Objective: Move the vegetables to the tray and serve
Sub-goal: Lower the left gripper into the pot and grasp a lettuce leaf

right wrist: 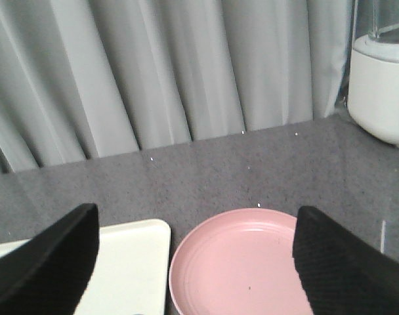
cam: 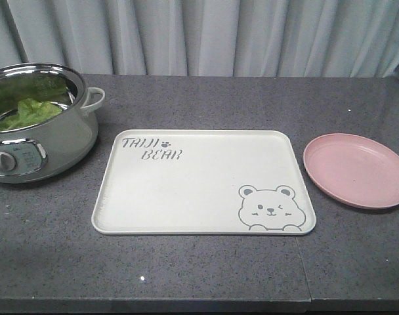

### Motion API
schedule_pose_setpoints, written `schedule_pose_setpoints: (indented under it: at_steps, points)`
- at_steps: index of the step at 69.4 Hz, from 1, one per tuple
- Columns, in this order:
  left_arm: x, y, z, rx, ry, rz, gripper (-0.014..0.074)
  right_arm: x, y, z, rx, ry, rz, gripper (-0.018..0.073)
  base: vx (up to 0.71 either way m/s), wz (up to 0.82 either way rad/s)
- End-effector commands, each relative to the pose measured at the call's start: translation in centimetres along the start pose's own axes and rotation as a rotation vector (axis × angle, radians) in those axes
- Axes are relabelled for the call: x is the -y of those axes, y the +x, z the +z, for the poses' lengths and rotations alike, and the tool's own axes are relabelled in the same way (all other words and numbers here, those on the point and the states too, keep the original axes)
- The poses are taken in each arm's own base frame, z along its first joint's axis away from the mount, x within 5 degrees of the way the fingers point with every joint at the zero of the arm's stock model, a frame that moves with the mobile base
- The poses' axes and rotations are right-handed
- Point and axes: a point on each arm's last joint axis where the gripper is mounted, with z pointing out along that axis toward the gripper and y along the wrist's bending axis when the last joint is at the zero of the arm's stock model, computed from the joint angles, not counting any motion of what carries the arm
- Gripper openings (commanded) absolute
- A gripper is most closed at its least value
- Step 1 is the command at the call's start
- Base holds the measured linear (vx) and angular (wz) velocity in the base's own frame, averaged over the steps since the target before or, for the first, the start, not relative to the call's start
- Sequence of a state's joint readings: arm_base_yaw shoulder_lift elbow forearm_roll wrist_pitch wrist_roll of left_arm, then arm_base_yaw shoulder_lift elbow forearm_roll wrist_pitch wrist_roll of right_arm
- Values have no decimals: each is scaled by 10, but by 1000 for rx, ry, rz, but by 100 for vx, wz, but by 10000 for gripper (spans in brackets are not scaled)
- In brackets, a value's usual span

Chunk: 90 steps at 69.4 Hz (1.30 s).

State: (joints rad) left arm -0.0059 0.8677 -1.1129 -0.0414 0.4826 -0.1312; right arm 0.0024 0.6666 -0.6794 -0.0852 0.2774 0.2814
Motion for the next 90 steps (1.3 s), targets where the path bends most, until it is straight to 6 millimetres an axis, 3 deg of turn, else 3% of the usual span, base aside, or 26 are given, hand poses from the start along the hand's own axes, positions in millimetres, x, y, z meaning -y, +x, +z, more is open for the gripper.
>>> schedule_pose_setpoints:
  at_steps: [1,11,19,27,40,56,90]
  points:
    - [4,-34,28,18,-7,35,483,-2,-13,4,48,-6,-31,576,0,0]
    - [4,-59,84,-135,-68,90,483,-1,-8,9,2,6,-41,576,0,0]
    - [0,-62,130,-287,-121,115,483,0,-6,9,-22,11,-65,572,0,0]
    - [-4,-51,177,-436,-148,110,483,0,-4,9,-44,17,-83,570,0,0]
    - [-11,-19,231,-590,-172,108,483,1,-1,9,-74,21,-103,570,0,0]
    - [-18,18,264,-708,-194,115,483,1,0,8,-90,25,-106,570,0,0]
    - [-41,49,292,-785,-230,94,483,2,2,8,-114,29,-101,570,0,0]
